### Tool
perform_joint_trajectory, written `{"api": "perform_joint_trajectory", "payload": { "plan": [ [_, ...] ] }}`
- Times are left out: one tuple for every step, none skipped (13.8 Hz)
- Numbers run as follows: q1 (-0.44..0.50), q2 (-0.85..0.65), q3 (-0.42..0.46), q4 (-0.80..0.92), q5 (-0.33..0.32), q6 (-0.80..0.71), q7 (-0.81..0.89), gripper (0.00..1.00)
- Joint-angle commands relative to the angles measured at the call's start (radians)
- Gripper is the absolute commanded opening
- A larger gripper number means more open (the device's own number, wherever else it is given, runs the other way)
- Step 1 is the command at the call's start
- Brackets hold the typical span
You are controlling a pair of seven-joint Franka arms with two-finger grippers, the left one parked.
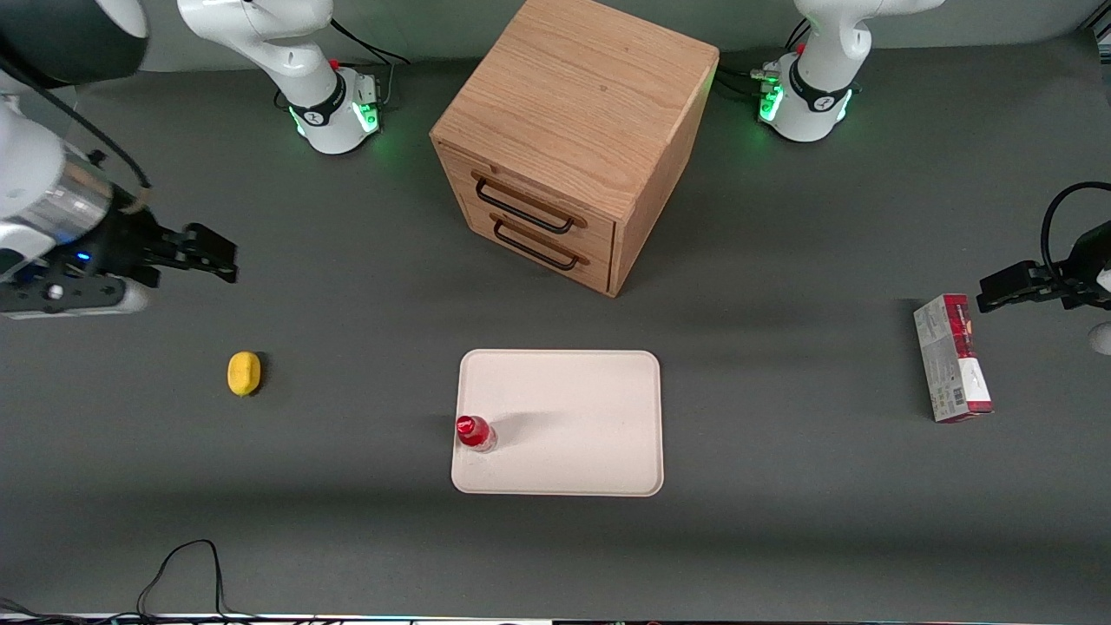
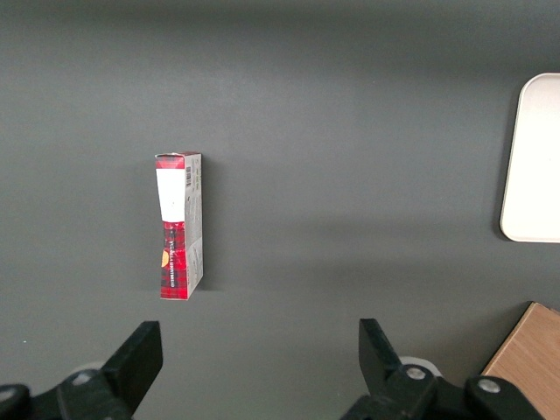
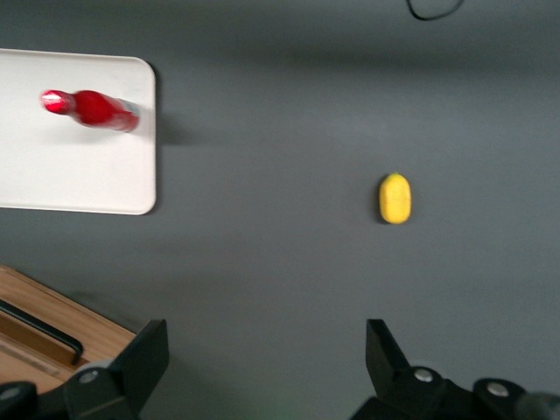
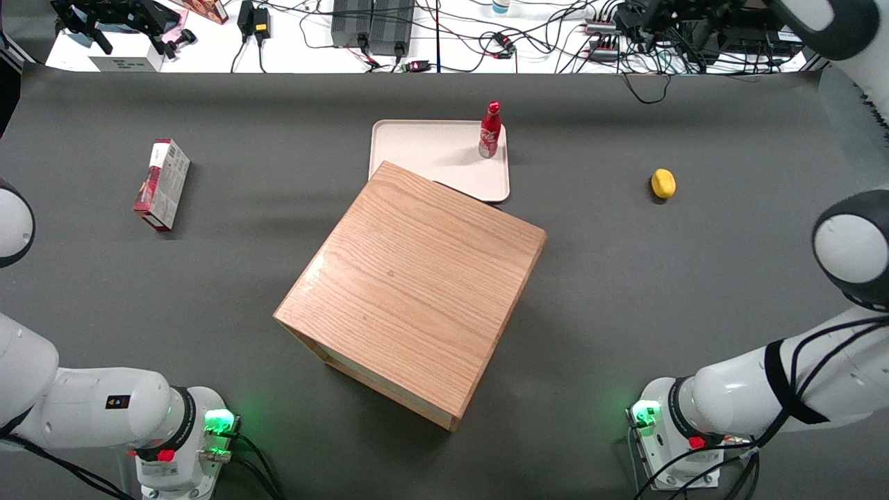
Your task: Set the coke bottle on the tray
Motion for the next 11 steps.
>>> {"api": "perform_joint_trajectory", "payload": {
  "plan": [
    [-0.008,-0.08,-0.097,-0.129,0.056,0.054,-0.097,1.0],
    [-0.009,-0.074,-0.119,-0.127,0.057,0.055,-0.108,1.0],
    [-0.011,-0.072,-0.125,-0.126,0.055,0.055,-0.111,1.0],
    [-0.018,-0.07,-0.127,-0.124,0.05,0.052,-0.113,1.0],
    [-0.028,-0.066,-0.127,-0.121,0.049,0.049,-0.111,1.0],
    [-0.028,-0.055,-0.127,-0.113,0.041,0.049,-0.111,1.0],
    [-0.023,-0.049,-0.127,-0.103,0.041,0.044,-0.11,1.0],
    [-0.022,-0.049,-0.127,-0.104,0.041,0.043,-0.108,1.0],
    [-0.022,-0.05,-0.127,-0.106,0.041,0.043,-0.108,1.0],
    [-0.025,-0.05,-0.128,-0.107,0.041,0.043,-0.108,1.0],
    [-0.022,-0.049,-0.145,-0.11,0.043,0.043,-0.108,1.0]
  ]
}}
